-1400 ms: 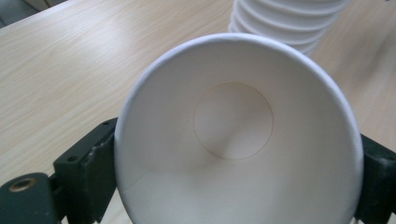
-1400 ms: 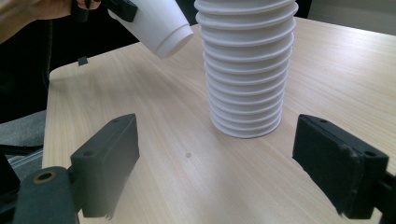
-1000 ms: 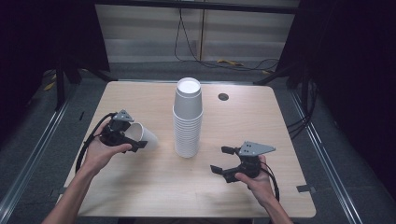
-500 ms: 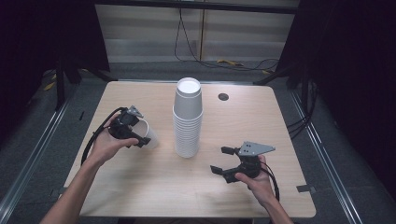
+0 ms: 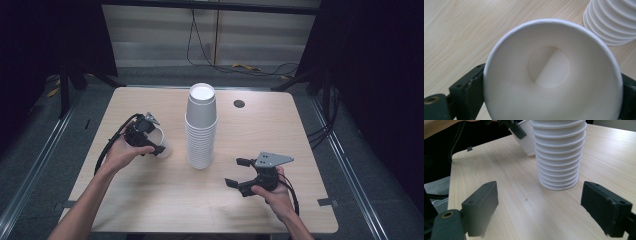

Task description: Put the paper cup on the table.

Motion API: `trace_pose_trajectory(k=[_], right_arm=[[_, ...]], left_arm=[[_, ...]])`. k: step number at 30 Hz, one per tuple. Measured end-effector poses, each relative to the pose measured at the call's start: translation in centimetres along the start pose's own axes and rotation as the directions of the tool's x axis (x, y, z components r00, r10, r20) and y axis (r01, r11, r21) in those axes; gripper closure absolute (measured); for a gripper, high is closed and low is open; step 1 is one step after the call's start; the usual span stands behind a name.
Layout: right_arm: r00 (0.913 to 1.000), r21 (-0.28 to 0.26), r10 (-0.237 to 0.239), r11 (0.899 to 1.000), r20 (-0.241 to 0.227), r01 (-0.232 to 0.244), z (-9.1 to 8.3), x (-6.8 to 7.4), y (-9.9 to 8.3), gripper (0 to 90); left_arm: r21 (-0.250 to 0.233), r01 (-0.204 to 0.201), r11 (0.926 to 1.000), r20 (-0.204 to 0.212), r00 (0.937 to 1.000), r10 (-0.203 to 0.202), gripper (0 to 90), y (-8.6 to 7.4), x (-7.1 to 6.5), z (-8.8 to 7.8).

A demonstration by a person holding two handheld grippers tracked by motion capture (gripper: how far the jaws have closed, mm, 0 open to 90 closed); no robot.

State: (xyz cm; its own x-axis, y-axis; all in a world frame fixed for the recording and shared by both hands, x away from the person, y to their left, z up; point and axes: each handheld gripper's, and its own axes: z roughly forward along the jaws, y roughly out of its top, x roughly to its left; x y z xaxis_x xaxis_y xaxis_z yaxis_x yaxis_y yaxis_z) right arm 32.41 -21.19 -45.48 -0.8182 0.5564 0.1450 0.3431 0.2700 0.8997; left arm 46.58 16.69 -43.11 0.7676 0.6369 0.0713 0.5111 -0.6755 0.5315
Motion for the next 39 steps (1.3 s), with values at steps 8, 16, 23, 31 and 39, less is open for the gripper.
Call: trace_pose_trajectory(k=[8, 16, 23, 31, 39], right_arm=[[1.0000, 0.006, 0.002, 1.000, -0.003, -0.002, 0.0, 0.0, -0.1, 13.8], [1.0000, 0.006, 0.007, 1.000, 0.001, -0.007, 0.0, 0.0, -0.1, 13.8], [0.9999, 0.009, 0.009, 1.000, -0.005, -0.009, 0.2, 0.0, -0.1, 13.8], [0.9999, 0.012, 0.009, 1.000, -0.005, -0.009, 0.2, 0.0, -0.2, 13.8], [0.9999, 0.012, 0.012, 1.000, -0.005, -0.012, 0.2, 0.0, -0.2, 13.8]], left_arm=[[0.007, 0.008, 0.9999, -0.026, 0.9996, -0.007, 4.1, 0.3, 0.2, 0.9], [-0.018, -0.003, 0.9998, -0.056, 0.9985, 0.002, 4.8, 0.8, -0.3, 1.8], [-0.039, 0.011, 0.9992, -0.040, 0.9991, -0.013, 5.9, 0.6, -0.1, 2.3], [-0.047, 0.041, 0.9981, -0.010, 0.9991, -0.041, 12.4, -0.2, 0.1, 2.9], [-0.094, 0.057, 0.9940, -0.015, 0.9982, -0.059, 12.8, -1.1, 0.1, 3.2]])
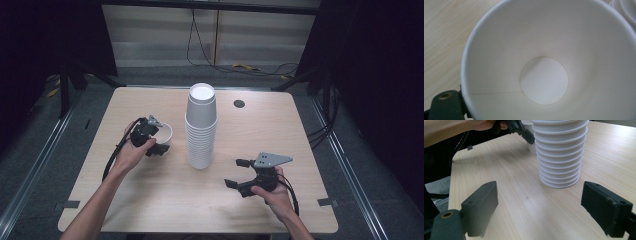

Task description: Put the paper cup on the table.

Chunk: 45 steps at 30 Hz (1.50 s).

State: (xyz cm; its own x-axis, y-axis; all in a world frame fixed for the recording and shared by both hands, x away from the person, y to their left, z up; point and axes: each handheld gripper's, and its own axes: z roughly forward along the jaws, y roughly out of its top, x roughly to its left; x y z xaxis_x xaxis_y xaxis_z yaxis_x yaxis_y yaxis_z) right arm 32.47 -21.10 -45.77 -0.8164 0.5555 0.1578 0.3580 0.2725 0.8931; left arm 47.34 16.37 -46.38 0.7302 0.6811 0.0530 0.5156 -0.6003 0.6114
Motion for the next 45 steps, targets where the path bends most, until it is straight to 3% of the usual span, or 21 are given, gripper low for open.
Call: trace_pose_trajectory(k=[7, 16, 20, 23, 30, 37, 39, 41, 43, 45], right_arm=[[1.0000, 0.000, 0.002, 1.000, 0.000, -0.002, 0.0, 0.0, 0.0, 13.8], [1.0000, 0.003, 0.001, 1.000, 0.001, -0.001, 0.0, 0.0, 0.0, 13.8], [1.0000, 0.003, 0.000, 1.000, 0.001, 0.000, 0.0, 0.1, 0.0, 13.8], [1.0000, 0.001, 0.000, 1.000, 0.004, 0.000, 0.0, 0.1, 0.0, 13.8], [0.9999, -0.002, 0.005, 1.000, 0.011, -0.005, -0.1, 0.0, 0.0, 13.8], [0.9998, -0.003, 0.010, 1.000, 0.018, -0.010, -0.2, -0.1, -0.1, 13.8], [0.9998, -0.002, 0.012, 1.000, 0.019, -0.012, -0.2, -0.1, -0.1, 13.8], [0.9997, -0.002, 0.012, 1.000, 0.020, -0.012, -0.2, -0.1, -0.1, 13.8], [0.9997, -0.003, 0.012, 1.000, 0.023, -0.012, -0.2, -0.2, -0.2, 13.8], [0.9996, -0.006, 0.009, 1.000, 0.025, -0.009, -0.3, -0.2, -0.2, 13.8]], left_arm=[[-0.040, 0.019, 0.9990, 0.002, 0.9998, -0.019, 15.4, -1.2, 0.3, 0.1], [-0.035, 0.033, 0.9988, 0.005, 0.9994, -0.033, 15.6, -2.8, 0.3, 0.1], [-0.070, 0.066, 0.9954, 0.019, 0.9977, -0.065, 15.6, -3.3, 0.4, -0.1], [-0.083, 0.066, 0.9944, 0.015, 0.9978, -0.065, 15.6, -3.8, 0.4, -0.6], [-0.144, 0.128, 0.9813, 0.043, 0.9915, -0.123, 15.6, -5.0, 0.3, -2.0], [-0.182, 0.142, 0.9730, 0.087, 0.9880, -0.128, 15.7, -6.0, 0.2, -3.3], [-0.214, 0.163, 0.9633, 0.094, 0.9849, -0.145, 15.7, -6.2, -0.1, -3.6], [-0.231, 0.164, 0.9590, 0.095, 0.9847, -0.146, 15.8, -6.4, -0.2, -3.9], [-0.266, 0.187, 0.9456, 0.094, 0.9813, -0.168, 15.8, -6.6, -0.5, -4.1], [-0.268, 0.159, 0.9502, 0.072, 0.9868, -0.145, 15.8, -6.7, -0.7, -4.5]])
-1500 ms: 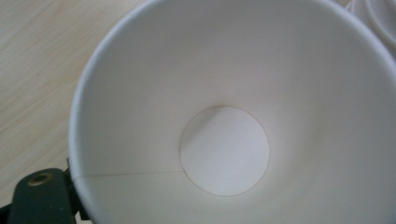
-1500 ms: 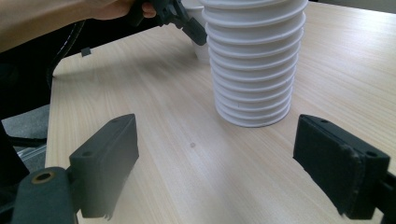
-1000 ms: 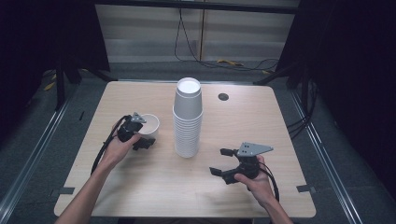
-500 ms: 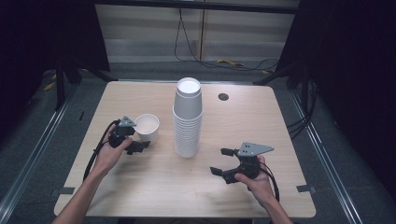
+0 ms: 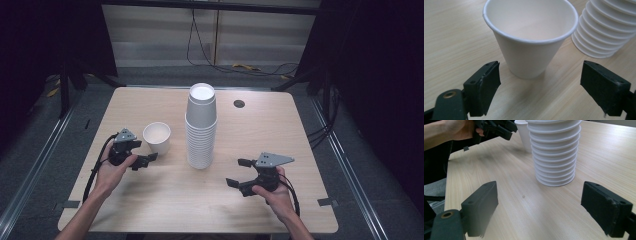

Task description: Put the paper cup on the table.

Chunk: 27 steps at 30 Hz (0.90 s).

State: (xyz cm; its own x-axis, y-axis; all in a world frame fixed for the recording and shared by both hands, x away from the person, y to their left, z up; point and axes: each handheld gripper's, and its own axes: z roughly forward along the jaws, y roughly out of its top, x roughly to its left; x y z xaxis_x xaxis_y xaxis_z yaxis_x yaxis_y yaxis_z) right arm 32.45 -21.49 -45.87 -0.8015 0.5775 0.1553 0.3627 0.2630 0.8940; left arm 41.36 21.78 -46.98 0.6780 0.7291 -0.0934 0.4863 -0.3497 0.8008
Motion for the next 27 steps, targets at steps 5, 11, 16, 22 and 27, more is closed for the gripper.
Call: trace_pose_trajectory(k=[5, 11, 16, 22, 27], right_arm=[[1.0000, -0.002, 0.006, 1.000, 0.006, -0.006, -0.1, -0.1, 0.0, 13.8], [0.9999, -0.001, 0.008, 1.000, 0.011, -0.008, -0.1, -0.1, 0.0, 13.8], [0.9999, 0.000, 0.011, 1.000, 0.011, -0.011, -0.1, -0.2, -0.1, 13.9], [0.9998, 0.000, 0.012, 1.000, 0.014, -0.012, -0.1, -0.2, -0.1, 13.9], [0.9998, -0.001, 0.012, 1.000, 0.014, -0.012, -0.1, -0.2, -0.1, 13.9]], left_arm=[[-0.049, 0.000, 0.9988, 0.021, 0.9998, 0.001, 15.7, -0.5, -0.7, -0.8], [-0.079, -0.002, 0.9969, 0.069, 0.9976, 0.007, 15.7, -0.6, -1.9, -1.0], [-0.084, -0.010, 0.9964, 0.083, 0.9964, 0.017, 15.7, -0.7, -2.9, -1.4], [-0.106, 0.004, 0.9944, 0.104, 0.9945, 0.007, 15.8, -1.1, -4.2, -2.0], [-0.127, 0.014, 0.9918, 0.120, 0.9928, 0.001, 15.7, -1.3, -5.3, -2.4]])
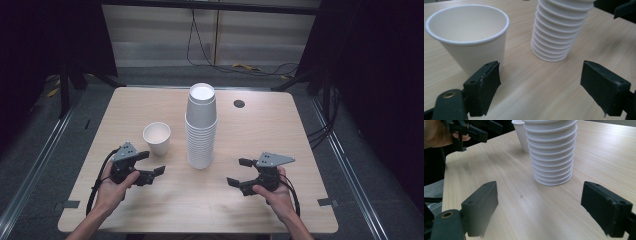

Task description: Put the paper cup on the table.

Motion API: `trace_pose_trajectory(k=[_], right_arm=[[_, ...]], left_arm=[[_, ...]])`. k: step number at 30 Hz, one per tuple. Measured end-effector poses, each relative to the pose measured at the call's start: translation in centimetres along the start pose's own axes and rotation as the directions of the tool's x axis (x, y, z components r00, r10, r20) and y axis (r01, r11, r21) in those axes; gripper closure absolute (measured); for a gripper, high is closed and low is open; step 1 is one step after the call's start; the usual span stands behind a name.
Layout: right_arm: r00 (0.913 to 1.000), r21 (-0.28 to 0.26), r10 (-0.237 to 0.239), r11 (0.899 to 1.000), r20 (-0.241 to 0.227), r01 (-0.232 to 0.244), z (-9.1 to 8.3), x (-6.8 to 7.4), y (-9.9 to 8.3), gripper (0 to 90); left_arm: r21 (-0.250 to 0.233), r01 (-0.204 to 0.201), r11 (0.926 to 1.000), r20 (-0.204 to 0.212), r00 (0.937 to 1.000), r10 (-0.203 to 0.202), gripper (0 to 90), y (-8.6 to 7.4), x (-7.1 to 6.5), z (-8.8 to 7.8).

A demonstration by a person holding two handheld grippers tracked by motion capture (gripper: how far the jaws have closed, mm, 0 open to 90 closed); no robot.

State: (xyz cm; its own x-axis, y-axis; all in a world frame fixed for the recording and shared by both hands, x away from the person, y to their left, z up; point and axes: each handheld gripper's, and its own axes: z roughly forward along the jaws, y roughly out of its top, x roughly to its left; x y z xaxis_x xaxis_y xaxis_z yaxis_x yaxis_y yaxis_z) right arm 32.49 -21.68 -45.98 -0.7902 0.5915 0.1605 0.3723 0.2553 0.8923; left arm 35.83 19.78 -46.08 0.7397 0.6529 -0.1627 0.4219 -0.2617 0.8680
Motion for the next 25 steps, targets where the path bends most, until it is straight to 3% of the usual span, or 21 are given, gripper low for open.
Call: trace_pose_trajectory(k=[8, 13, 15, 20, 25], right_arm=[[1.0000, -0.005, 0.003, 1.000, 0.007, -0.003, -0.2, 0.0, -0.1, 13.9], [0.9999, -0.004, 0.007, 1.000, 0.013, -0.007, -0.3, -0.1, -0.2, 13.9], [0.9998, -0.006, 0.007, 1.000, 0.019, -0.007, -0.3, -0.2, -0.2, 13.9], [0.9993, 0.004, 0.017, 1.000, 0.035, -0.017, -0.2, -0.2, -0.4, 13.7], [0.9977, 0.025, 0.025, 0.999, 0.063, -0.026, -0.2, -0.3, -0.7, 13.7]], left_arm=[[-0.010, 0.015, 0.9998, 0.037, 0.9992, -0.014, 15.7, -1.1, -2.0, 0.1], [-0.023, 0.040, 0.9989, 0.028, 0.9988, -0.039, 15.6, -2.2, -2.9, 0.1], [-0.006, 0.043, 0.9990, 0.027, 0.9987, -0.043, 15.6, -2.7, -3.2, 0.3], [0.008, 0.021, 0.9997, 0.040, 0.9990, -0.021, 15.7, -3.3, -3.5, 0.7], [0.025, 0.043, 0.9988, 0.043, 0.9981, -0.044, 15.6, -3.6, -3.1, 0.9]])
